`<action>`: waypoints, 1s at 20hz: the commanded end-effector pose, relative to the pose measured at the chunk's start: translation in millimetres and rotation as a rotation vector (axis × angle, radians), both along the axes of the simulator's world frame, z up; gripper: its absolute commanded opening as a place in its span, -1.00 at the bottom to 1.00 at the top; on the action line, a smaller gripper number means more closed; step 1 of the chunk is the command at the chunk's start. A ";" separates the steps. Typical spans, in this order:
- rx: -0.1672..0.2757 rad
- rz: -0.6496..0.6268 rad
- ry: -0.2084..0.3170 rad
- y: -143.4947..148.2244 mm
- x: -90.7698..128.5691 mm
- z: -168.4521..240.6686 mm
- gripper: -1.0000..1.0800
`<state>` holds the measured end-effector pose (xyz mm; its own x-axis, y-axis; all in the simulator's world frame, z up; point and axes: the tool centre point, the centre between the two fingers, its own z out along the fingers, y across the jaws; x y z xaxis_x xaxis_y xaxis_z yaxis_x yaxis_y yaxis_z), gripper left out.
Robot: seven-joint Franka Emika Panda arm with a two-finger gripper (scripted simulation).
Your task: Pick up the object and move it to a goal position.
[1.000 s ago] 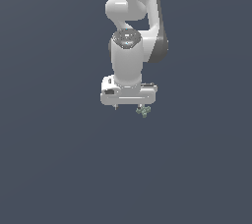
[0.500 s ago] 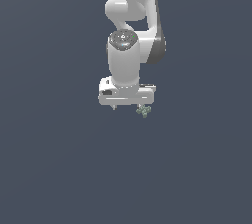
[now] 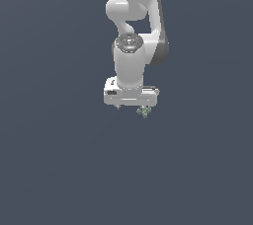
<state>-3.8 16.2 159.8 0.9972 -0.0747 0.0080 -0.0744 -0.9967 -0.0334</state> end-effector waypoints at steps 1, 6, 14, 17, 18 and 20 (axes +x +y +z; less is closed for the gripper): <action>-0.001 -0.035 0.002 5.4 -3.3 -4.5 0.92; -0.005 -0.127 0.007 18.6 -12.3 -15.9 0.92; -0.013 -0.293 0.014 41.0 -30.0 -35.5 0.92; -0.016 -0.355 0.016 48.8 -37.1 -42.5 0.92; -0.017 -0.376 0.017 51.4 -39.6 -44.9 0.92; -0.019 -0.417 0.018 56.4 -44.5 -49.4 0.92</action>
<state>-44.5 68.8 113.8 0.8964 -0.4432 -0.0039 -0.4432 -0.8963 -0.0125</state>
